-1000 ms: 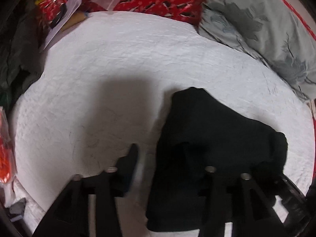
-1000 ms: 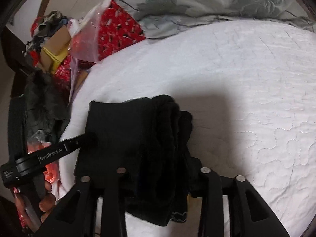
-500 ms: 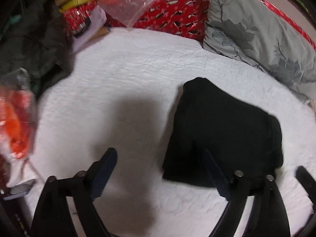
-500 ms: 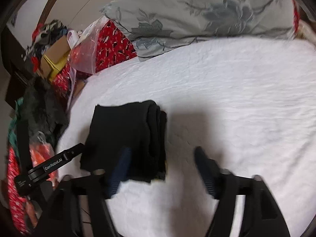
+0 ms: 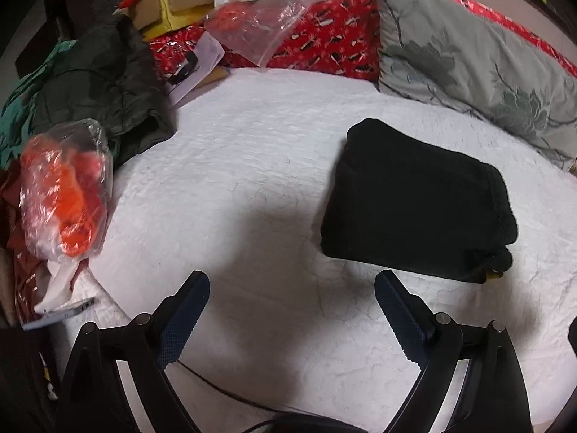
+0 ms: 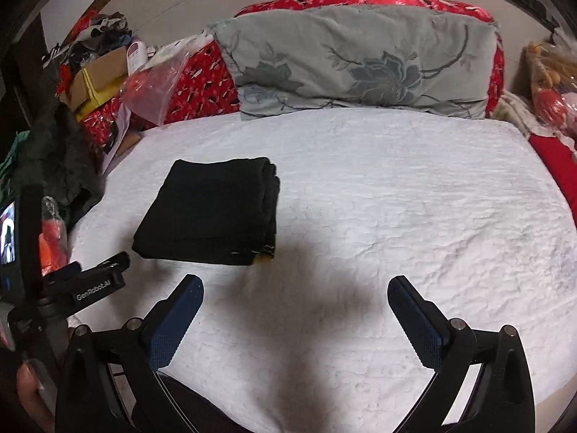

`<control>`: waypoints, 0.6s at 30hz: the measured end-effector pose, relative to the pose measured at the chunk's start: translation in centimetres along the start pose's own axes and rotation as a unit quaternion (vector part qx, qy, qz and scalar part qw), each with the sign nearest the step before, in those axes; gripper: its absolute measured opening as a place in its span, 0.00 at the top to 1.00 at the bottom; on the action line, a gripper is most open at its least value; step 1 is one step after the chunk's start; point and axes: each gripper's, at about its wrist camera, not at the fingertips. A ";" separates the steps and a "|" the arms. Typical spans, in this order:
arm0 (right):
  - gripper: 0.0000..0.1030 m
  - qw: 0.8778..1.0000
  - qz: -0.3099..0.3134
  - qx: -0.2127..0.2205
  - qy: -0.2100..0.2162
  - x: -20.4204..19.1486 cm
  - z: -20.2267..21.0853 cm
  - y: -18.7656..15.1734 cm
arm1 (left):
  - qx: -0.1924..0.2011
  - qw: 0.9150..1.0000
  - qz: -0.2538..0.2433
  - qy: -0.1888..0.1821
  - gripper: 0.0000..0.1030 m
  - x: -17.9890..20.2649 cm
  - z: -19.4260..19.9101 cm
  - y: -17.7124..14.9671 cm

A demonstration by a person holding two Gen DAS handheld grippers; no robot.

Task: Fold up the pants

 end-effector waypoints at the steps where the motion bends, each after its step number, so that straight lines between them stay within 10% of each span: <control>1: 0.00 1.000 0.004 0.000 -0.008 0.0 0.1 -0.1 | -0.002 1.000 -0.001 -0.006 0.09 0.1 0.2 -0.2; 18: 0.00 0.997 0.027 0.041 -0.053 0.0 2.4 -1.2 | -0.015 0.999 -0.042 -0.014 0.09 1.9 2.1 -1.8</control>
Point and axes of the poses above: each gripper's, at about its wrist camera, not at the fingertips, and z roughly against the way its jaws point, x to its right, y to its top, and after that the axes turned 3 degrees about y, right-handed
